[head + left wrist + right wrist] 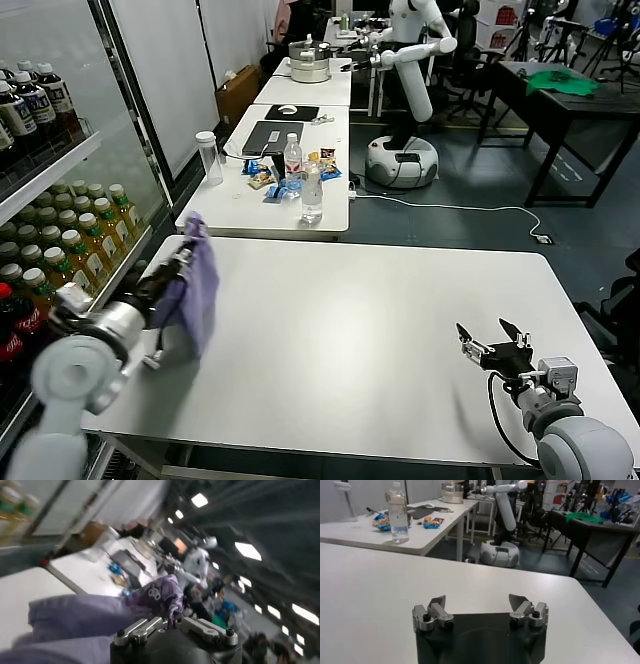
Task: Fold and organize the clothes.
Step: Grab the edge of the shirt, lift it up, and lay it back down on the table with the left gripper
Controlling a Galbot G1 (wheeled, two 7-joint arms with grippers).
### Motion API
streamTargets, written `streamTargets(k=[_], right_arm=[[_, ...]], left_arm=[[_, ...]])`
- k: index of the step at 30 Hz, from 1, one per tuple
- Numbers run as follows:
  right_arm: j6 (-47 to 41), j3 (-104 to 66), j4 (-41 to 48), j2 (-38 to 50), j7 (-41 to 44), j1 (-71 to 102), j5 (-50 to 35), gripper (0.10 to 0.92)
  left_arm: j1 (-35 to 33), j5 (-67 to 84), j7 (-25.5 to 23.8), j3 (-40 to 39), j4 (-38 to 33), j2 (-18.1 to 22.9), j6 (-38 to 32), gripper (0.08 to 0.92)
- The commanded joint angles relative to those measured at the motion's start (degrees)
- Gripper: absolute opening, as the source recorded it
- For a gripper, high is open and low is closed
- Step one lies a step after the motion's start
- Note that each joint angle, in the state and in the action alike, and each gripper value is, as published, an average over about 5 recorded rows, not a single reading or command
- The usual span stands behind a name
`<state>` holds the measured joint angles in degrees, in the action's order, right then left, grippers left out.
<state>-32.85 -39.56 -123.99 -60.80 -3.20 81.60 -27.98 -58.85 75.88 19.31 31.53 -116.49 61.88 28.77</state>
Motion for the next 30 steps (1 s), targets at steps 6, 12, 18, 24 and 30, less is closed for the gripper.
streamTargets(k=[6, 12, 18, 24, 30], right_arm=[[0.1, -0.8, -0.5, 0.1, 0.1, 0.3, 0.0, 0.823], [0.1, -0.9, -0.6, 0.2, 0.2, 0.2, -0.1, 0.823], [0.1, -0.6, -0.6, 0.3, 0.2, -0.2, -0.2, 0.823], [0.1, 0.8, -0.3, -0.1, 0.3, -1.0, 0.1, 0.823], [1.1, 6.2, 0.1, -2.3, -0.4, -3.0, 0.3, 0.823]], left_arm=[[6.0, -40.7, 2.6, -36.2, 4.1, 13.0, 4.6, 0.111], [5.5, -44.8, 2.6, -40.1, 6.4, 15.0, 4.6, 0.111], [2.7, -48.2, -0.7, -39.2, 2.5, 14.9, 2.0, 0.159], [-4.6, -50.5, -3.4, -36.1, -5.8, 11.4, 1.0, 0.326], [-12.5, -54.5, -3.6, -26.2, -9.3, 9.1, -1.1, 0.499]])
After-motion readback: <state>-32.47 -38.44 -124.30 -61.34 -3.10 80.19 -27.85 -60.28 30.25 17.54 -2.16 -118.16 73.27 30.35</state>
